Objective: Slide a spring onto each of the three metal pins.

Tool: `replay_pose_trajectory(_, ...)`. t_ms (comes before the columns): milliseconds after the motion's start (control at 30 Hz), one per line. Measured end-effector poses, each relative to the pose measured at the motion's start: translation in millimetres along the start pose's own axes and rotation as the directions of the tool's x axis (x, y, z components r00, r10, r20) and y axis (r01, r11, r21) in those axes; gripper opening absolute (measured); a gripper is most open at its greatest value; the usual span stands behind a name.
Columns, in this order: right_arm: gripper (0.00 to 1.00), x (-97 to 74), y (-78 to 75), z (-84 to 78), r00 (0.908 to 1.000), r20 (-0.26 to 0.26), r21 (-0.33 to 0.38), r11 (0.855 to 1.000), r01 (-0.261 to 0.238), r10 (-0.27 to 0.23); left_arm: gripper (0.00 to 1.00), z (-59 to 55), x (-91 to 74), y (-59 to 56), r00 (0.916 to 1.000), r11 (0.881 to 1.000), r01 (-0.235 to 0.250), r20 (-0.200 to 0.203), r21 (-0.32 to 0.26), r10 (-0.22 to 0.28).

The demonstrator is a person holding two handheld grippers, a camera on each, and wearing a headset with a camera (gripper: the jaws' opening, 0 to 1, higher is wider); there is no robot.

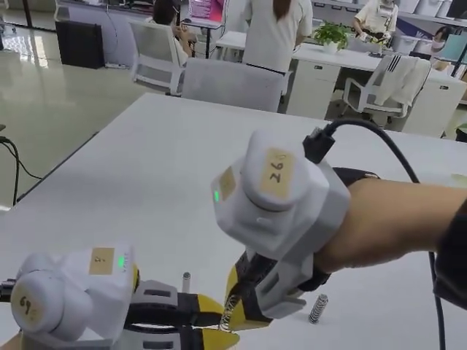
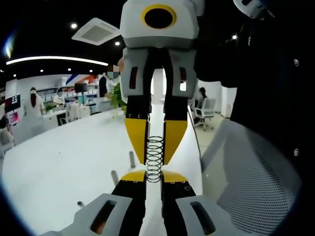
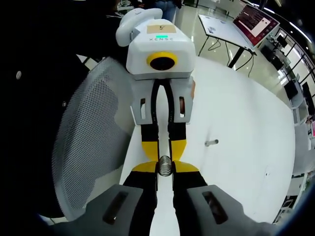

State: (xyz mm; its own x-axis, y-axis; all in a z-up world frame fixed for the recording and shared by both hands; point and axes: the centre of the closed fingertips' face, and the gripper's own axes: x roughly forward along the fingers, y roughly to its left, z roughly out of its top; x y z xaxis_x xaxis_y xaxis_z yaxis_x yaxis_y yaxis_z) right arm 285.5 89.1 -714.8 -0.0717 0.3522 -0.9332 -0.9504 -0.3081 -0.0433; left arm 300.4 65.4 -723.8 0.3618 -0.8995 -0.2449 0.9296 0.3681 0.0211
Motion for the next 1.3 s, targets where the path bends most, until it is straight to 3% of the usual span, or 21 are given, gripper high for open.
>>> replay_pose_trajectory(600,0.08,0.2,-9.3,7.6,0.9999,0.005,-0.005,1.0,0.011,-0.011,0.15,-6.2,-10.6,6.1,0.9994,0.998,-0.034,0.009,-0.047,0.035)
replay_pose_trajectory(967,0.08,0.5,-15.2,6.8,0.9998,0.007,0.005,1.0,0.017,-0.017,0.3,-12.6,-22.9,14.9,0.9956,0.992,-0.09,0.015,-0.085,0.092)
replay_pose_trajectory(1300,0.08,2.0,-24.4,5.2,0.9996,0.007,0.014,1.0,0.027,-0.027,0.43,-25.0,-40.0,26.5,0.9863,0.979,-0.164,0.002,-0.119,0.165)
